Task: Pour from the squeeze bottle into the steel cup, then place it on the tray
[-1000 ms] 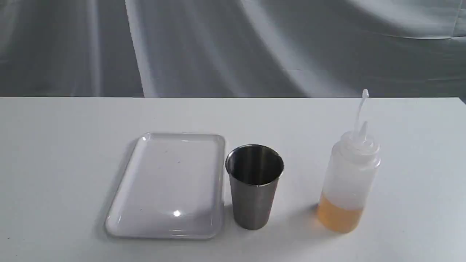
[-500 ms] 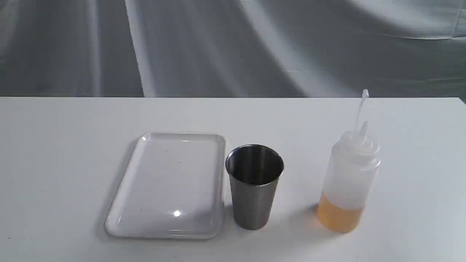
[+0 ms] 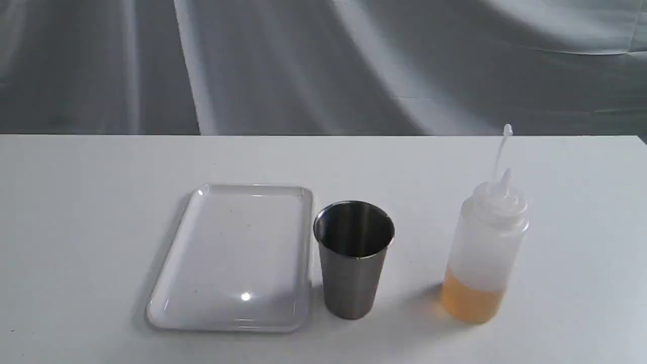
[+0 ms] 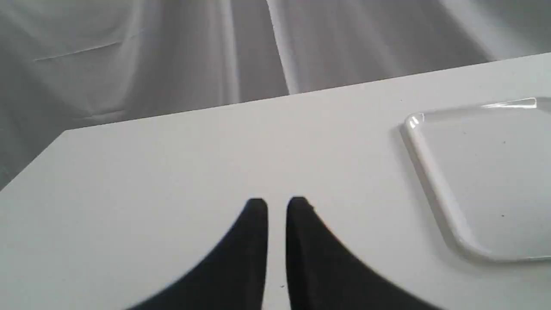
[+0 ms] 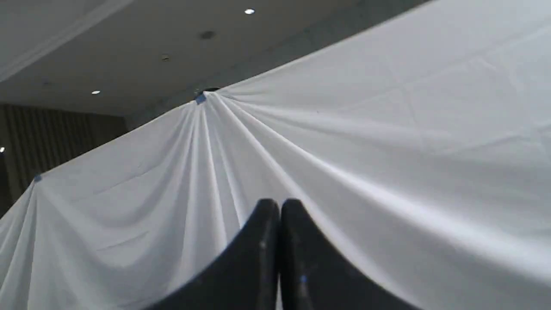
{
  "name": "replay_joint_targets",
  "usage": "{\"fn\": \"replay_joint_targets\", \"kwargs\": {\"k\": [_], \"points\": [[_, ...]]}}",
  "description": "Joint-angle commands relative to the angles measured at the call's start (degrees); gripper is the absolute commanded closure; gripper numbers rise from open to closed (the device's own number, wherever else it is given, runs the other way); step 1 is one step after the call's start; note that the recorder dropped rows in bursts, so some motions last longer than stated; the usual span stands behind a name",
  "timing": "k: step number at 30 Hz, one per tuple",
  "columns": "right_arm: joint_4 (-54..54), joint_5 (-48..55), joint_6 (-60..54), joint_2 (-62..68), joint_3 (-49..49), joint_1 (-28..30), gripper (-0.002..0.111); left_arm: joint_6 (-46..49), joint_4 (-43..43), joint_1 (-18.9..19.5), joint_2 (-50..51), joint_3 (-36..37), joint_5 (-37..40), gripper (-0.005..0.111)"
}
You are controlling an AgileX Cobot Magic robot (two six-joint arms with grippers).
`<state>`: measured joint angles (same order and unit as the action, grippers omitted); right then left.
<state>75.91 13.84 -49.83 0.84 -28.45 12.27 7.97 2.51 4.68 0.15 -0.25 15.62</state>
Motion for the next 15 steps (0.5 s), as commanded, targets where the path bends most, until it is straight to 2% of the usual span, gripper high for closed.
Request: {"fn": "replay_joint_targets", "kwargs": {"k": [1, 10, 15], "points": [[-1.4, 4.7, -9.8, 3.9, -6.1, -1.5, 0.108, -0.1, 0.0, 0.0, -0.1, 0.3, -0.4, 0.098], [-10.7, 10.3, -11.7, 18.6, -20.9, -5.9, 0.108, -0.1, 0.0, 0.0, -0.1, 0.3, -0.4, 0.098], [-12.1, 13.8, -11.6, 26.3, -26.8, -7.1, 0.108, -0.1, 0.0, 0.0, -0.1, 0.3, -0.4, 0.098]]}}
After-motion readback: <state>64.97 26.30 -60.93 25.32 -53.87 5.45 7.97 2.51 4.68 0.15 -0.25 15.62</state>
